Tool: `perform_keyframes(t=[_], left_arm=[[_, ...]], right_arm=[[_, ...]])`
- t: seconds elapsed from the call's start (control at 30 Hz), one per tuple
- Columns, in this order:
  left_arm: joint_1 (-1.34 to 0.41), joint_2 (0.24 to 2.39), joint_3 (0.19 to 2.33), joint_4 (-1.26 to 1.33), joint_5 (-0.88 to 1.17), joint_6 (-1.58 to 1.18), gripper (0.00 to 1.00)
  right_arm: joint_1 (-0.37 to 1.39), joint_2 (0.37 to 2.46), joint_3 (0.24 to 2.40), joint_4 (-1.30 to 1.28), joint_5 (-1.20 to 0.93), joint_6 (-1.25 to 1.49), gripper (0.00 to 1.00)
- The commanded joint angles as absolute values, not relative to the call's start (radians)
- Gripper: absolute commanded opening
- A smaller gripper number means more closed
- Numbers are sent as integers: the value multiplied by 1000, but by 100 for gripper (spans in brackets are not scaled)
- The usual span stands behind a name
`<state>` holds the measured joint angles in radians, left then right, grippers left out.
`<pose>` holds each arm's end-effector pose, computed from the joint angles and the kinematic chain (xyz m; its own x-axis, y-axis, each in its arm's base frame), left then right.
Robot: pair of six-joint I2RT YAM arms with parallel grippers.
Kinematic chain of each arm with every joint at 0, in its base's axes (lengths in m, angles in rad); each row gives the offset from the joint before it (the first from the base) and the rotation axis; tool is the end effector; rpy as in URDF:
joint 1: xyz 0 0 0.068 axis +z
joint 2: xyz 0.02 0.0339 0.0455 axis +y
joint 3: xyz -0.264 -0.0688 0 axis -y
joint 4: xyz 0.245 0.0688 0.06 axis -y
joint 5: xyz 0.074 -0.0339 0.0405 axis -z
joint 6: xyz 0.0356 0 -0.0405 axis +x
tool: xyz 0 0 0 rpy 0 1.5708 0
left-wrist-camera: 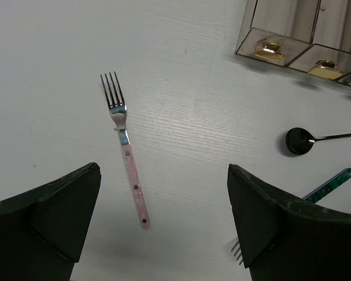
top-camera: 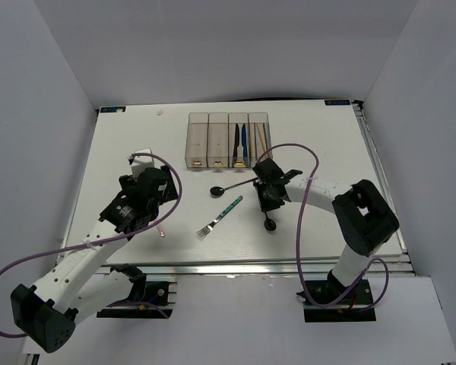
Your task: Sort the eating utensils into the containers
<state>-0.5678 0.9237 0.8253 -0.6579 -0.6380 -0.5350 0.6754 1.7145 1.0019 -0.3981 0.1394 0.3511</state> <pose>0.1675 -0.0817 0.2894 -0.5317 -0.1466 -0.8341 -0.2375 0.9712 -0.0192 0.2614 0.2030 0.1621 -0.8530 -0.2469 -0.4598 -0.2956 0.9546 0.0358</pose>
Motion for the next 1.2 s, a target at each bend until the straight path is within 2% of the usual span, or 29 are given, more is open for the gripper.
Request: perform_keyframes(t=[0.0, 0.33, 0.5, 0.73, 0.83, 0.97, 1.17], left_arm=[[-571, 908, 816, -643, -626, -525, 98], [-571, 900, 816, -643, -629, -523, 98], [-571, 893, 816, -644, -632, -526, 98], [-571, 876, 813, -644, -647, -528, 98], [-571, 868, 810, -641, -647, -529, 98], [-571, 870, 810, -640, -643, -528, 98], [-571, 859, 810, -643, -650, -526, 98]], right_arm=[[680, 1717, 934, -455, 144, 368, 0], [680, 1491, 995, -584, 146, 356, 0], [680, 1494, 1055, -534, 74, 333, 0], [678, 1704, 1321, -377, -43, 339, 0], [675, 1829, 1538, -393, -63, 357, 0], [646, 2050, 1938, -449, -123, 396, 0], [583, 2308, 2201, -347, -190, 458, 0]])
